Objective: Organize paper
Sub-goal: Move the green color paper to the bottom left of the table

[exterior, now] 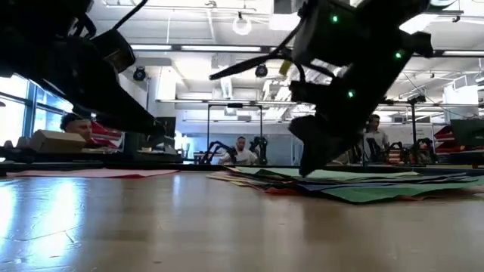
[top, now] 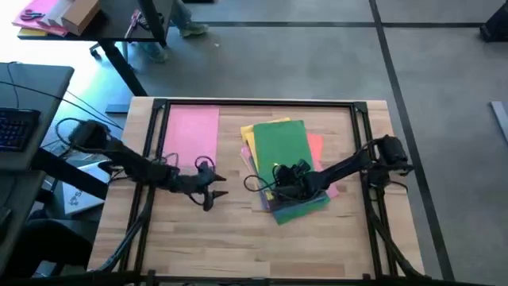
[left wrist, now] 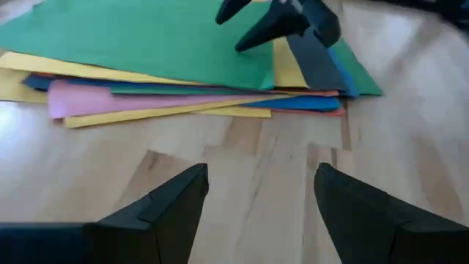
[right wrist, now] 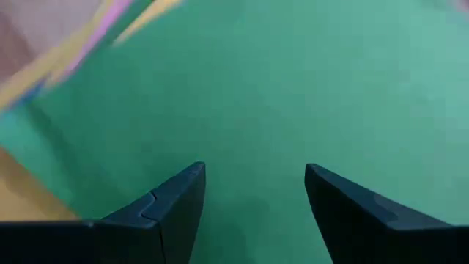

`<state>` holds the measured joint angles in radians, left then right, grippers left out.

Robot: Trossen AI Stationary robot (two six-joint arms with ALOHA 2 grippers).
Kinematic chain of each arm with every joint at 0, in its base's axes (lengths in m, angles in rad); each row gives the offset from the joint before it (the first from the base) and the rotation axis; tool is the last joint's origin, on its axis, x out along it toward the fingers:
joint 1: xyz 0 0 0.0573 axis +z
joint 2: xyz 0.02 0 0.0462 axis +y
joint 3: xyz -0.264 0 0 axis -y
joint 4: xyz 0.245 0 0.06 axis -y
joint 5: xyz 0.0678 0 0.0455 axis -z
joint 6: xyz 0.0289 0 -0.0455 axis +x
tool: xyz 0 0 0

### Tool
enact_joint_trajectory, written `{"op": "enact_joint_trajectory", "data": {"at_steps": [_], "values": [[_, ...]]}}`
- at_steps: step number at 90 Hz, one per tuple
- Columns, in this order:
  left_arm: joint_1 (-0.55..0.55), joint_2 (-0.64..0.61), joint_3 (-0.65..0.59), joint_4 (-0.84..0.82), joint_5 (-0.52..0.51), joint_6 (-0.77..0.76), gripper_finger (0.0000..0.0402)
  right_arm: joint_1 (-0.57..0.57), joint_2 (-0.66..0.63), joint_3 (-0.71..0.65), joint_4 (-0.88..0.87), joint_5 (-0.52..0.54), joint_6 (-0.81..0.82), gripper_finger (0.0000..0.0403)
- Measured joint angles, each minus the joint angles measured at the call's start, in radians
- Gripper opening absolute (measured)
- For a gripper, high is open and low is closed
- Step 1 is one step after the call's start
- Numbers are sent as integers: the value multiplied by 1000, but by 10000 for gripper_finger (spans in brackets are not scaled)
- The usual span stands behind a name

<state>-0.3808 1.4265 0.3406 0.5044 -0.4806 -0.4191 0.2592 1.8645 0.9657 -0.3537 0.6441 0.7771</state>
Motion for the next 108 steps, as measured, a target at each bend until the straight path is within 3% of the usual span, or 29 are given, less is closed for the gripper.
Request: {"op": "enact_joint_trajectory", "data": {"at_steps": [19,34,44,58,68,84,98,108], "values": [[-11,342,206,-27,-38,45,236,22,0,-3,168,-78,-149,222],[-27,471,319,-52,-103,107,236,58,-8,-3,191,-139,-180,222],[-39,497,349,-58,-150,158,236,89,-49,-3,100,-43,-115,222],[-40,504,358,-68,-158,166,236,75,-52,-8,-52,134,102,222],[-40,504,358,-78,-157,180,236,34,-8,-13,7,57,95,222],[-43,505,357,-68,-158,186,236,39,19,-13,279,-149,-65,222],[-49,505,357,-71,-160,196,236,82,9,-13,306,-104,-79,222],[-62,506,357,-72,-171,296,236,95,9,-13,253,-63,-33,222]]}}
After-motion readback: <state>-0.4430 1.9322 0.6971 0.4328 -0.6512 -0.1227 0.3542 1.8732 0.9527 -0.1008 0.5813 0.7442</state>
